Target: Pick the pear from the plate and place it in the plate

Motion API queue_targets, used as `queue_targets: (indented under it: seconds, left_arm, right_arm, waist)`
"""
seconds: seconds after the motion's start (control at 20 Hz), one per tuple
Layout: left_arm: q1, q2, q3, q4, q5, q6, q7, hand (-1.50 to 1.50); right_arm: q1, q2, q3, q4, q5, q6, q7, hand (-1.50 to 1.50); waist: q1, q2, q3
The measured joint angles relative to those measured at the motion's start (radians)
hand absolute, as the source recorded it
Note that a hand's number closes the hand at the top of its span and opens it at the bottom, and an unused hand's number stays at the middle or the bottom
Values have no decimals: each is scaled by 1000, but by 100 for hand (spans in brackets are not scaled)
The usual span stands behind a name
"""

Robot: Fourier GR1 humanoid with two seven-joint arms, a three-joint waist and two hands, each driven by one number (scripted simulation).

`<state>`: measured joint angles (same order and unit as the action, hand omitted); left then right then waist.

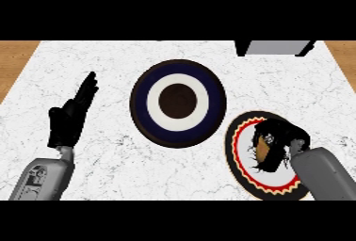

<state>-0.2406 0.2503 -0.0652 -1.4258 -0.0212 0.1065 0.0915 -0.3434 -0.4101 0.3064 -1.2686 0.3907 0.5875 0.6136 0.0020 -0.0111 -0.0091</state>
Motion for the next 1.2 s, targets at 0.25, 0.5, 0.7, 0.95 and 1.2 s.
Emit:
queue_targets:
  seconds: [0.25,0.5,0.7,0.95,1.2]
  left_arm:
    - [10,7,20,-7,1,11,15,0]
    - [28,14,32,0,8,-2,-3,0]
    - [14,19,40,4,10,-8,7,0]
    - [-3,9,36,5,2,-2,15,0]
    - [-1,6,34,10,-1,-21,6,0]
  right_arm:
    - [151,41,-27,-128,108,-273,58,150]
    - [325,73,-33,-296,249,-543,111,150]
    - [406,83,-26,-433,383,-719,125,150]
    - [449,93,-10,-618,530,-869,118,150]
    - [449,109,46,-781,619,-893,109,150]
  waist:
    - [-32,-7,3]
    - [-42,-5,5]
    - [-41,-1,7]
    - [-33,2,8]
    - [-17,6,8]
